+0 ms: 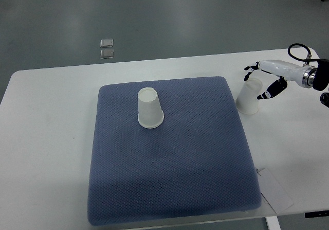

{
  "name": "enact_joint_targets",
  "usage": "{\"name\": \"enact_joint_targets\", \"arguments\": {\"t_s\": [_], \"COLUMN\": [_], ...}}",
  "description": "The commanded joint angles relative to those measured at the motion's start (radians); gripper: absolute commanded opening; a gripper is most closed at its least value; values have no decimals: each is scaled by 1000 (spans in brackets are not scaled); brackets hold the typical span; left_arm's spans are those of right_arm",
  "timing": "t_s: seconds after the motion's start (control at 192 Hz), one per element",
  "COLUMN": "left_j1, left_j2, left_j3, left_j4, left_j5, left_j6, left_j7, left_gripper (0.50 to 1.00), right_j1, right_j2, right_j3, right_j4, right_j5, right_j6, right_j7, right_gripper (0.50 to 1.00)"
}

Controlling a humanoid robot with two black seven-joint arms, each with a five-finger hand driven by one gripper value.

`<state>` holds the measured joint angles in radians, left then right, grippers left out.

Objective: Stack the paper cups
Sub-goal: 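Lower the right hand around the upside-down cup beside the pad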

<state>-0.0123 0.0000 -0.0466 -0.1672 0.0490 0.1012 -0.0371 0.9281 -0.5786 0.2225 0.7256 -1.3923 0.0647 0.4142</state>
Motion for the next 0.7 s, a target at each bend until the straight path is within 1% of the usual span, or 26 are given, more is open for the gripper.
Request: {"name": "enact_joint_targets", "arguments": {"t_s": [0.0,0.359,0.693], "left_j1": [0,0,0], "left_j2": [0,0,0], "left_j3": [1,1,1], "left_j4": [0,0,0], "left_j5": [0,0,0], "left_j6": [0,0,0], "left_j7": [0,0,0], "left_gripper": [1000,1000,1000], "right_j1": [0,14,9], "right_j2": [2,-12,9], "right_j3": [1,5,-15], "right_j4": [0,21,11], "right_j5": [2,15,4], "right_j6": [0,-11,-11], "right_j7": [-2,2,0], "right_gripper": [909,909,909]}}
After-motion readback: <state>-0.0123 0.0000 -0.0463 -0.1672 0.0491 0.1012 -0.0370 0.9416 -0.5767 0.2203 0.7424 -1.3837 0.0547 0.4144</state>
